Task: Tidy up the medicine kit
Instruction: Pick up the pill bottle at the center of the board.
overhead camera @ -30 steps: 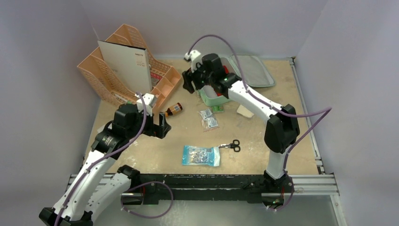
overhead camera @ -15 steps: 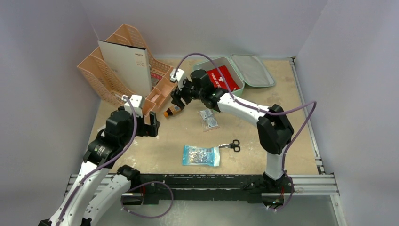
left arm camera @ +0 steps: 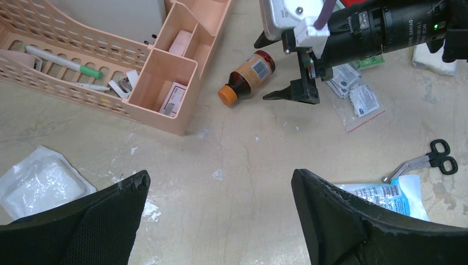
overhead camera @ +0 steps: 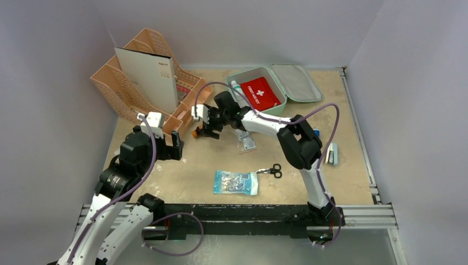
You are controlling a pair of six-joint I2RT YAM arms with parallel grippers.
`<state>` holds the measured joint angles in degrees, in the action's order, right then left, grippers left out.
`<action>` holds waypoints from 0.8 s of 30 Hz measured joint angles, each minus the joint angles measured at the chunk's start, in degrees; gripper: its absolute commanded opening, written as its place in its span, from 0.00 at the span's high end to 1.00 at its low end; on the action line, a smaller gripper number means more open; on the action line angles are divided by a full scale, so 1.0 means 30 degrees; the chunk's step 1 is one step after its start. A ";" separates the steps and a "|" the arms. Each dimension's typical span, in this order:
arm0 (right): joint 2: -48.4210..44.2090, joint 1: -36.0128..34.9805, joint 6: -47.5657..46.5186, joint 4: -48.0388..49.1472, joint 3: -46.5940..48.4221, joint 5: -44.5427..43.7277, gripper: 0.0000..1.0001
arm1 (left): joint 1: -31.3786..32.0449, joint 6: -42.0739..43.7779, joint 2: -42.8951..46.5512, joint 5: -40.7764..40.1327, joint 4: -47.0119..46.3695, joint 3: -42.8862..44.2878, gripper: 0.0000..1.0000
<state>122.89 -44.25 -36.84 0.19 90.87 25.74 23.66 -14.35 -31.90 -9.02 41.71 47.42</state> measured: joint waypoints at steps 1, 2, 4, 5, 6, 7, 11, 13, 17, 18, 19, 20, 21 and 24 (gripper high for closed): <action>0.0211 0.0000 -0.0546 -0.0277 0.0226 0.0109 0.19 | 0.0000 0.0000 -0.0022 -0.0022 0.0000 0.0000 0.02; 0.0372 0.0000 -0.0954 -0.0495 0.0401 0.0175 0.19 | 0.0000 0.0000 -0.0036 -0.0051 0.0000 0.0000 0.01; 0.0699 0.0000 -0.1880 -0.1020 0.0831 0.0248 0.18 | 0.0000 0.0000 -0.0058 -0.0073 0.0000 0.0000 0.01; 0.0809 0.0000 -0.2237 -0.1260 0.1005 0.0270 0.18 | 0.0000 -0.0007 -0.0058 -0.0080 0.0000 0.0000 0.01; 0.0874 0.0000 -0.2506 -0.1421 0.1115 0.0262 0.18 | 0.0000 0.0000 -0.0058 -0.0080 0.0007 0.0000 0.02; 0.0940 0.0000 -0.2820 -0.1596 0.1217 0.0270 0.18 | 0.0000 0.0000 -0.0058 -0.0095 0.0007 0.0000 0.02; 0.1443 0.0000 -0.3716 -0.2339 0.1931 0.0270 0.21 | 0.0000 -0.0007 -0.0051 -0.0138 0.0000 0.0000 0.02; 0.1719 0.0000 -0.4014 -0.2557 0.2251 0.0233 0.23 | 0.0000 0.0000 -0.0051 -0.0138 0.0000 0.0000 0.02; 0.2069 0.0000 -0.4510 -0.2769 0.2426 -0.0036 0.25 | 0.0000 -0.0007 -0.0058 -0.0138 0.0000 0.0000 0.02; 0.2120 0.0000 -0.4619 -0.2841 0.2426 -0.0211 0.25 | 0.0000 0.0000 -0.0066 -0.0138 0.0000 0.0000 0.01; 0.2149 0.0000 -0.4707 -0.2878 0.2426 -0.0277 0.26 | 0.0000 -0.0007 -0.0066 -0.0138 0.0007 0.0000 0.01; 0.2171 0.0000 -0.4779 -0.2914 0.2455 -0.0321 0.27 | 0.0000 0.0000 -0.0066 -0.0138 0.0000 0.0000 0.02; 0.2229 0.0000 -0.4889 -0.3002 0.2543 -0.0386 0.29 | 0.0000 0.0000 -0.0066 -0.0146 0.0007 0.0000 0.01; 0.2419 0.0000 -0.5144 -0.3067 0.2761 -0.0641 0.42 | 0.0000 0.0000 -0.0066 -0.0160 0.0007 0.0000 0.01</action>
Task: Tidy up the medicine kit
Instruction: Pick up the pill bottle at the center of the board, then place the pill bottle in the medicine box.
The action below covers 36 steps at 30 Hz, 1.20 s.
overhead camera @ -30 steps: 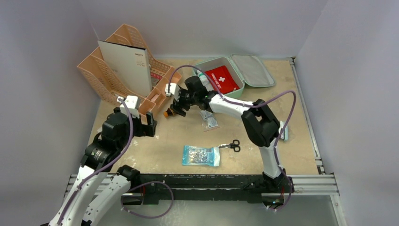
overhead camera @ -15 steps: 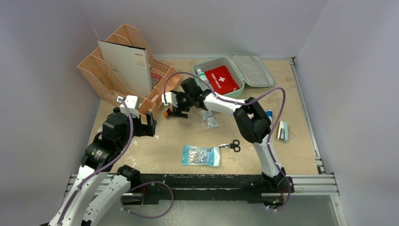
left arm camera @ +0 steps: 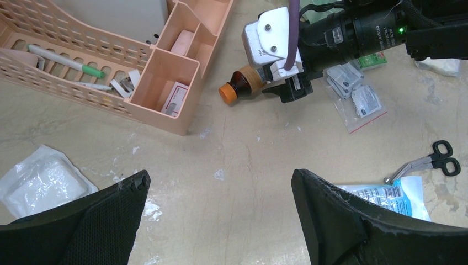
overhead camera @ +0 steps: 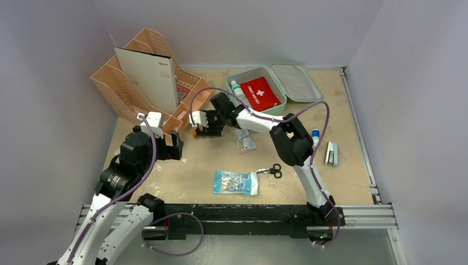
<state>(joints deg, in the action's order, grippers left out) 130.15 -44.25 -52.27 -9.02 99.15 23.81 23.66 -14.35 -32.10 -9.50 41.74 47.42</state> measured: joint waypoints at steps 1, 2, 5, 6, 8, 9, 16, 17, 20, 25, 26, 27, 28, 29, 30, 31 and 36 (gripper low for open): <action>0.0007 0.0000 -0.0044 -0.0058 0.0000 -0.0102 0.45 | 0.0000 0.0000 0.0000 -0.0022 0.0000 0.0000 0.02; 0.0007 0.0000 -0.0102 -0.0117 0.0000 -0.0117 0.47 | 0.0000 0.0000 0.0000 -0.0044 0.0000 0.0000 0.01; 0.0007 0.0000 -0.0131 -0.0138 0.0000 -0.0095 0.51 | 0.0000 -0.0007 0.0000 -0.0087 0.0000 0.0000 0.02; 0.0007 0.0000 -0.0131 -0.0138 0.0000 -0.0080 0.53 | 0.0000 0.0000 0.0000 -0.0095 0.0000 0.0000 0.02; 0.0007 0.0000 -0.0080 -0.0073 -0.0007 -0.0066 0.55 | 0.0000 0.0000 -0.0015 -0.0109 0.0000 0.0000 0.02; 0.0007 0.0000 0.0022 -0.0029 -0.0022 -0.0044 0.55 | 0.0000 0.0000 -0.0029 -0.0117 0.0007 0.0000 0.02; -0.0685 0.0000 0.1647 0.1858 -0.1647 0.0328 0.60 | 0.0000 0.0000 -0.0080 -0.0117 0.0015 0.0000 0.02; -0.0918 0.0000 0.2178 0.2266 -0.2084 0.0423 0.61 | 0.0000 0.0000 -0.0080 -0.0117 0.0022 0.0000 0.02; -0.1552 0.0000 0.3679 0.3016 -0.2929 0.0415 0.62 | 0.0000 0.0000 -0.0080 -0.0117 0.0022 0.0000 0.02; -0.3060 0.0000 0.6273 0.4014 -0.3490 0.0058 0.63 | 0.0000 0.0000 -0.0080 -0.0117 0.0058 0.0000 0.02; -0.3490 0.0000 0.6776 0.4218 -0.3606 -0.0160 0.63 | 0.0000 0.0000 -0.0080 -0.0117 0.0066 0.0000 0.02; -0.3912 0.0000 0.7227 0.4444 -0.3716 -0.0335 0.64 | 0.0000 0.0000 -0.0080 -0.0117 0.0073 0.0000 0.02; -0.4328 0.0000 0.7686 0.4677 -0.3832 -0.0612 0.65 | 0.0000 0.0000 -0.0080 -0.0117 0.0073 0.0000 0.02; -0.4656 0.0007 0.8029 0.4772 -0.3898 -0.0787 0.67 | 0.0000 0.0000 -0.0080 -0.0117 0.0087 0.0000 0.02; -0.5085 0.0022 0.8510 0.4991 -0.3985 -0.1071 0.68 | 0.0000 0.0000 -0.0080 -0.0117 0.0102 0.0000 0.02; -0.5421 0.0066 0.8888 0.5144 -0.4080 -0.1297 0.69 | 0.0000 0.0000 -0.0080 -0.0117 0.0124 0.0000 0.02; -0.6805 0.0466 1.1271 0.5151 -0.4393 -0.2696 0.69 | 0.0000 0.0000 -0.0080 -0.0117 0.0131 0.0000 0.02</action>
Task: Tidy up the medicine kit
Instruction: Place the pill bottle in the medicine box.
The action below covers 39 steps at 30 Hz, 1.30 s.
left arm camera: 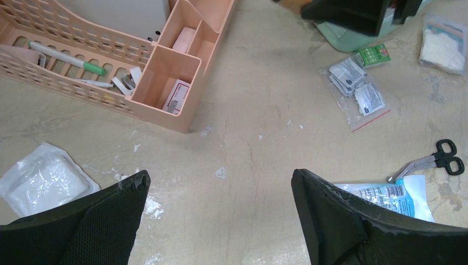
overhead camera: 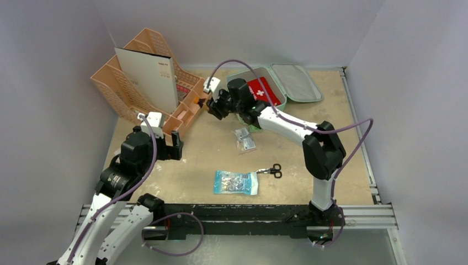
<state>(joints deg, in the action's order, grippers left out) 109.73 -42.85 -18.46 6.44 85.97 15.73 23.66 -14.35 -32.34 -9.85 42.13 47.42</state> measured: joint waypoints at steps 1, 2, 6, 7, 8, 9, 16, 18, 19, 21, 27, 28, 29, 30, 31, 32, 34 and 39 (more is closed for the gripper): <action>-0.0168 0.0189 0.0576 -0.0160 0.0015 -0.0510 0.69 | 0.0000 0.0007 0.0000 0.0000 0.0000 0.0000 0.01; -0.0321 0.0408 0.1115 -0.0510 0.0102 -0.1013 0.69 | 0.0000 0.0000 0.0000 0.0000 0.0000 0.0000 0.01; -0.0408 0.1596 0.2812 -0.2317 0.0743 -0.2812 0.68 | 0.0000 0.0007 0.0000 0.0000 -0.0007 0.0000 0.02; -0.0452 0.1953 0.3155 -0.2681 0.0743 -0.3264 0.67 | 0.0000 0.0007 0.0000 0.0000 0.0000 0.0000 0.02; -0.0459 0.2280 0.3432 -0.3060 0.0743 -0.3694 0.67 | 0.0000 0.0007 0.0000 0.0000 0.0000 0.0000 0.02; -0.0459 0.2637 0.3738 -0.3483 0.0743 -0.4226 0.67 | 0.0000 0.0007 0.0000 0.0000 0.0000 0.0000 0.02; -0.0226 0.4554 0.5034 -0.7286 0.1792 -0.6900 0.65 | 0.0000 0.0007 -0.0029 0.0007 -0.0007 0.0000 0.02; -0.0051 0.4838 0.5326 -0.7934 0.2288 -0.7220 0.64 | 0.0000 0.0015 -0.0058 0.0007 -0.0007 0.0000 0.02; 0.0066 0.4896 0.5413 -0.8145 0.2477 -0.7380 0.64 | 0.0000 0.0015 -0.0087 0.0007 0.0000 0.0000 0.02; 0.0423 0.4918 0.5690 -0.8510 0.2907 -0.7482 0.64 | 0.0000 0.0015 -0.0138 0.0007 -0.0007 0.0000 0.02; 0.1574 0.4794 0.6645 -0.9063 0.3402 -0.7504 0.64 | 0.0000 0.0015 -0.0233 0.0015 0.0000 0.0000 0.02; 0.1836 0.4787 0.6827 -0.9107 0.3504 -0.7482 0.64 | 0.0000 0.0015 -0.0233 0.0022 -0.0007 0.0000 0.02; 0.2091 0.4787 0.7002 -0.9122 0.3606 -0.7453 0.64 | 0.0000 0.0015 -0.0233 0.0022 -0.0007 0.0000 0.02; 0.2331 0.4787 0.7184 -0.9143 0.3716 -0.7402 0.64 | 0.0000 0.0015 -0.0233 0.0036 0.0000 0.0000 0.02; 0.2594 0.4787 0.7380 -0.9165 0.3861 -0.7380 0.64 | 0.0000 0.0015 -0.0233 0.0066 -0.0007 0.0000 0.02; 0.2827 0.4787 0.7563 -0.9165 0.4014 -0.7380 0.64 | 0.0000 0.0015 -0.0233 0.0087 -0.0007 0.0000 0.02; 0.3228 0.4787 0.7905 -0.9180 0.4269 -0.7344 0.64 | 0.0000 0.0015 -0.0240 0.0146 0.0000 0.0000 0.02; 0.3672 0.4787 0.8655 -0.9296 0.4583 -0.7468 0.64 | 0.0000 0.0015 -0.0255 0.0160 -0.0007 0.0000 0.02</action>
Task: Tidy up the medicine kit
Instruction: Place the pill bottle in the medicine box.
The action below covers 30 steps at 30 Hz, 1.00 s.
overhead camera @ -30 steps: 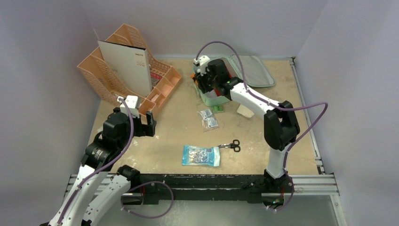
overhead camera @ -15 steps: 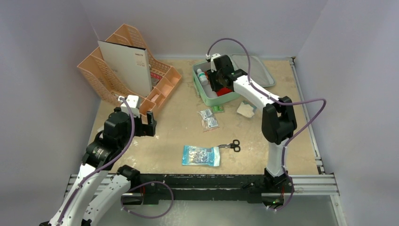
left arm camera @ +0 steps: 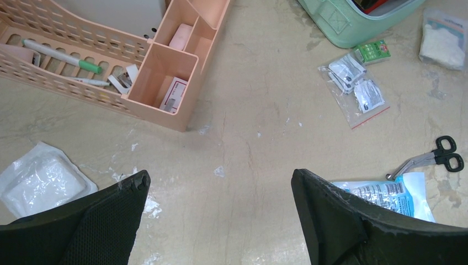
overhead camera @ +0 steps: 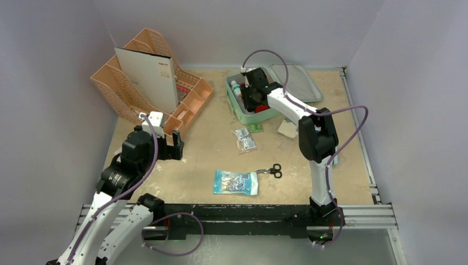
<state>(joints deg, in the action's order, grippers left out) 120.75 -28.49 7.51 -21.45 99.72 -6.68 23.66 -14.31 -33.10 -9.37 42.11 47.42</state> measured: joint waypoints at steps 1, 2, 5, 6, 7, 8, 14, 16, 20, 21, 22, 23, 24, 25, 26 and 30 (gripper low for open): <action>0.0007 0.0000 0.0087 -0.0029 0.0000 0.0015 0.64 | 0.0000 0.0000 0.0007 0.0022 0.0000 0.0000 0.02; 0.0007 0.0000 0.0153 -0.0029 0.0000 0.0044 0.64 | 0.0000 0.0000 0.0007 0.0051 0.0000 0.0000 0.02; 0.0022 0.0000 0.0364 0.0131 0.0000 0.0219 0.63 | 0.0000 0.0000 -0.0007 0.0102 0.0000 0.0000 0.02; 0.0022 0.0000 0.0437 0.0204 0.0000 0.0277 0.63 | 0.0000 0.0000 -0.0015 0.0124 0.0000 0.0000 0.02; 0.0044 0.0000 0.0525 0.0248 0.0000 0.0335 0.63 | 0.0000 0.0000 -0.0022 0.0138 0.0007 0.0000 0.02; 0.0095 0.0000 0.0597 0.0291 0.0000 0.0430 0.63 | 0.0000 0.0000 -0.0029 0.0146 0.0007 0.0000 0.02; 0.1122 0.0000 0.0831 0.0437 0.0189 0.0758 0.60 | 0.0000 0.0000 -0.0007 0.0146 0.0000 0.0000 0.02; 0.1515 0.0000 0.0852 0.0386 0.0197 0.0794 0.59 | 0.0000 0.0000 -0.0007 0.0153 0.0007 0.0000 0.02; 0.1836 0.0022 0.0860 0.0466 0.0481 0.0918 0.59 | 0.0000 -0.0007 -0.0015 0.0160 0.0000 0.0000 0.02; 0.1843 0.0015 0.0852 0.0561 0.0517 0.0962 0.59 | 0.0000 0.0000 -0.0015 0.0168 0.0000 0.0000 0.02; 0.1843 0.0007 0.0860 0.0627 0.0525 0.1005 0.59 | 0.0000 0.0000 -0.0015 0.0189 0.0007 0.0000 0.02; 0.1843 0.0000 0.0852 0.0685 0.0525 0.1035 0.59 | 0.0000 0.0000 -0.0015 0.0204 0.0000 0.0000 0.02; 0.1843 0.0000 0.0852 0.0707 0.0525 0.1056 0.58 | 0.0000 0.0000 -0.0015 0.0211 0.0000 0.0000 0.02; 0.1851 0.0000 0.0852 0.0729 0.0525 0.1071 0.56 | 0.0000 -0.0007 -0.0015 0.0211 0.0000 0.0000 0.02; 0.1851 0.0000 0.0852 0.0743 0.0525 0.1071 0.54 | 0.0000 0.0000 -0.0015 0.0211 0.0000 0.0000 0.02; 0.1880 0.0000 0.0845 0.0867 0.0525 0.1078 0.51 | 0.0000 -0.0007 -0.0015 0.0211 0.0007 0.0000 0.02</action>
<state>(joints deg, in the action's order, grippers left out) 126.39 -28.49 10.04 -18.85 101.30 -3.44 23.66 -14.33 -33.15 -8.73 42.13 47.42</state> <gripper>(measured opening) 0.487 0.986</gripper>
